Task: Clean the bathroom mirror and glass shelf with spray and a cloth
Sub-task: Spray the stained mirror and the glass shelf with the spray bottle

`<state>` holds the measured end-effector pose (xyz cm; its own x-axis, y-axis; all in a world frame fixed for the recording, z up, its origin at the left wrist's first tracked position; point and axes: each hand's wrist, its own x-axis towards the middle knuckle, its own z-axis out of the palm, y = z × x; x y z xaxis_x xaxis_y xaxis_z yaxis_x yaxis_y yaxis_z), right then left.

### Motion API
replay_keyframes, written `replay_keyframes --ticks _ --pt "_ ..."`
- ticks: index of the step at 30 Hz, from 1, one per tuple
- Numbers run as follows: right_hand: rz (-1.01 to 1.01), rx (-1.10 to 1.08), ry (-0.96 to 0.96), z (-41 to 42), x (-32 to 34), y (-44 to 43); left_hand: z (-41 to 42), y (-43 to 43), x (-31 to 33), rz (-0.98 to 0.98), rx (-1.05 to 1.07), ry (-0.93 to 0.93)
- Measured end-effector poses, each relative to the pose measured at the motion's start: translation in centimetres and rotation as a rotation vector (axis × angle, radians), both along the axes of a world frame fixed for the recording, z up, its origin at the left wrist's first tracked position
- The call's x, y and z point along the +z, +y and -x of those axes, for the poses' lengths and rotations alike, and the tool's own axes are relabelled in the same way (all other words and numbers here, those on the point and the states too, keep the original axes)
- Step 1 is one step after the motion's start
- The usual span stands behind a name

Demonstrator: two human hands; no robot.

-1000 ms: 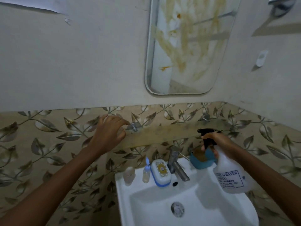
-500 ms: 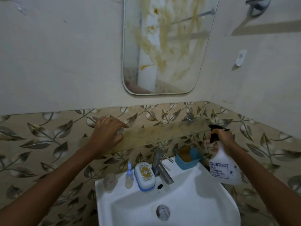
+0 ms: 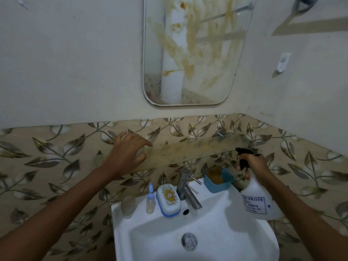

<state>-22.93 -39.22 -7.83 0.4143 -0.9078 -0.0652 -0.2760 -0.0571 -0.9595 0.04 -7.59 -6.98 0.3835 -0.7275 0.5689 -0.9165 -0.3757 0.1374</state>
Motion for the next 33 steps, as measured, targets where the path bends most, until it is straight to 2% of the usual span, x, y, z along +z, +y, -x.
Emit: replay_keyframes --ticks 7,14,16,19,23,27,33 --pt "-0.047 0.317 -0.063 -1.9 1.1 6.2 -0.1 0.4 0.1 -0.002 0.012 -0.003" --pt "-0.031 0.342 -0.019 -2.1 -1.3 7.3 0.8 0.5 -0.4 0.001 -0.021 0.056" --pt "-0.032 0.327 -0.014 -1.4 -2.5 6.5 1.4 0.3 -0.2 0.034 -0.074 0.063" --pt "0.014 0.235 0.094 -0.1 -4.9 5.2 2.5 -0.2 0.1 0.086 -0.191 0.085" --pt "0.225 0.194 0.309 0.5 -8.3 4.1 5.1 -1.4 0.7 0.129 -0.330 0.106" --pt "0.249 0.065 0.265 -0.9 -10.4 3.5 7.2 -2.5 0.3 0.170 -0.447 0.186" --pt "0.251 0.002 0.218 -3.6 -11.3 2.7 8.5 -2.2 -1.0 0.182 -0.483 0.362"
